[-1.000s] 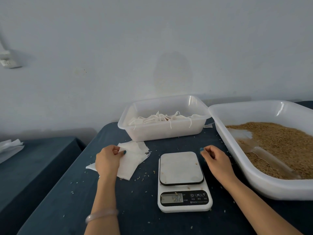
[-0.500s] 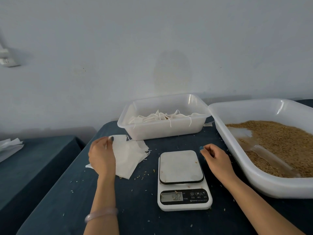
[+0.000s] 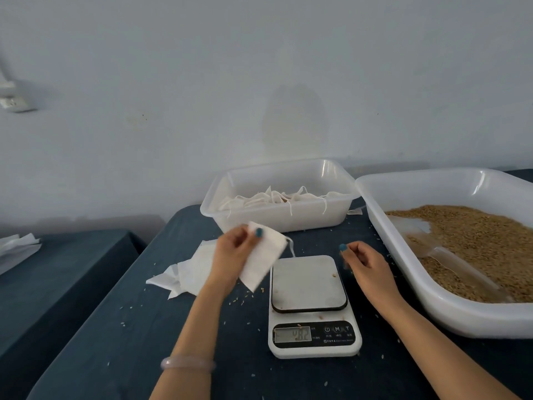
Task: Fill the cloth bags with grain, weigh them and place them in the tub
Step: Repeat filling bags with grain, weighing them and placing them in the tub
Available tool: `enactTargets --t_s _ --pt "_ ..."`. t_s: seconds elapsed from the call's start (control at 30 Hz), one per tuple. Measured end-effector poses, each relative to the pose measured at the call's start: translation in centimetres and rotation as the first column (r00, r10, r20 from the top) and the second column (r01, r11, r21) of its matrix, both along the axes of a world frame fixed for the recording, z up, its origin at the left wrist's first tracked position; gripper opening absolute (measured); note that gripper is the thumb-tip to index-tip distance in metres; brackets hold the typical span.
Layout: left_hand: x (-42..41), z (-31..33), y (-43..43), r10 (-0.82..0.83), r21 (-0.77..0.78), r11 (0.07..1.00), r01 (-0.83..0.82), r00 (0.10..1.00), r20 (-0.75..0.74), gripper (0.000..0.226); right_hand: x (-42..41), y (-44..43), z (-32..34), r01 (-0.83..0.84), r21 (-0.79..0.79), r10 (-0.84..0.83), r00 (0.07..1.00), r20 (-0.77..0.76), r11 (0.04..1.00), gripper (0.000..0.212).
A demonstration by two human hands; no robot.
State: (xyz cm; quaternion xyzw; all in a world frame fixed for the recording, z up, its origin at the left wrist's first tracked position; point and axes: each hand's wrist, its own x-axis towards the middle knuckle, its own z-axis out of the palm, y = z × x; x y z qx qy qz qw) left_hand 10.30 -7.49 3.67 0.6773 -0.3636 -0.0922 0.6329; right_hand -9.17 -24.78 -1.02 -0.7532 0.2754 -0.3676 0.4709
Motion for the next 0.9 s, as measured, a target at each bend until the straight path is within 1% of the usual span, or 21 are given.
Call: enactTargets --t_s 0.07,0.13,0.2,0.27,0.33,0.4,0.47,0.6,0.67,0.73,0.8,0.9 --pt "-1.6 -0.3 -1.1 -0.147 0.129 0.983 0.133 0.984 0.104 0.03 -0.2 0.8 0.7 -0.101 0.035 0.098 0.993 0.071 0.994 0.023" --pt "-3.0 -0.7 -1.9 -0.239 0.226 0.952 0.205 0.961 0.137 0.023 -0.4 1.7 1.5 -0.197 0.044 0.191 0.975 0.116 0.98 0.032" --pt "-3.7 -1.0 -2.4 -0.254 0.24 0.948 0.211 0.953 0.164 0.016 -0.5 2.3 1.8 -0.248 0.004 0.247 0.964 0.095 0.969 0.034" --pt "-3.8 -1.1 -2.6 -0.251 0.216 0.954 0.208 0.948 0.197 0.014 -0.6 2.7 1.9 -0.286 -0.02 0.287 0.957 0.044 0.958 0.033" --pt "-3.7 -1.1 -2.7 -0.238 0.216 0.958 0.189 0.944 0.229 0.015 -0.5 2.9 1.8 -0.313 -0.041 0.312 0.95 -0.012 0.949 0.026" --pt "-3.5 -1.0 -2.5 -0.214 0.24 0.959 0.154 0.944 0.25 0.013 -0.4 3.0 1.7 -0.308 -0.079 0.304 0.951 -0.057 0.948 0.019" --pt "-3.4 -1.0 -2.3 -0.228 0.246 0.954 0.17 0.947 0.229 0.009 -0.3 2.8 1.7 -0.27 -0.087 0.267 0.962 -0.048 0.959 0.017" --pt "-3.5 -1.0 -2.2 -0.275 0.222 0.946 0.235 0.946 0.171 0.033 -0.3 2.3 1.8 -0.194 -0.042 0.195 0.981 0.012 0.98 0.018" --pt "-3.6 -1.1 -2.2 -0.267 0.219 0.948 0.229 0.95 0.164 0.036 -0.1 2.2 1.7 -0.177 -0.048 0.178 0.984 0.019 0.983 0.02" --pt "-3.6 -1.1 -2.2 -0.247 0.208 0.955 0.213 0.957 0.155 0.035 0.0 2.2 1.5 -0.166 -0.048 0.167 0.985 0.033 0.985 0.024" --pt "-3.6 -1.1 -2.2 -0.231 0.209 0.959 0.192 0.957 0.178 0.031 0.0 2.3 1.5 -0.16 -0.047 0.162 0.986 0.047 0.986 0.031" --pt "-3.8 -1.1 -2.2 -0.237 0.212 0.958 0.195 0.953 0.191 0.025 -0.1 2.4 1.4 -0.153 -0.093 0.161 0.984 0.076 0.984 0.04"
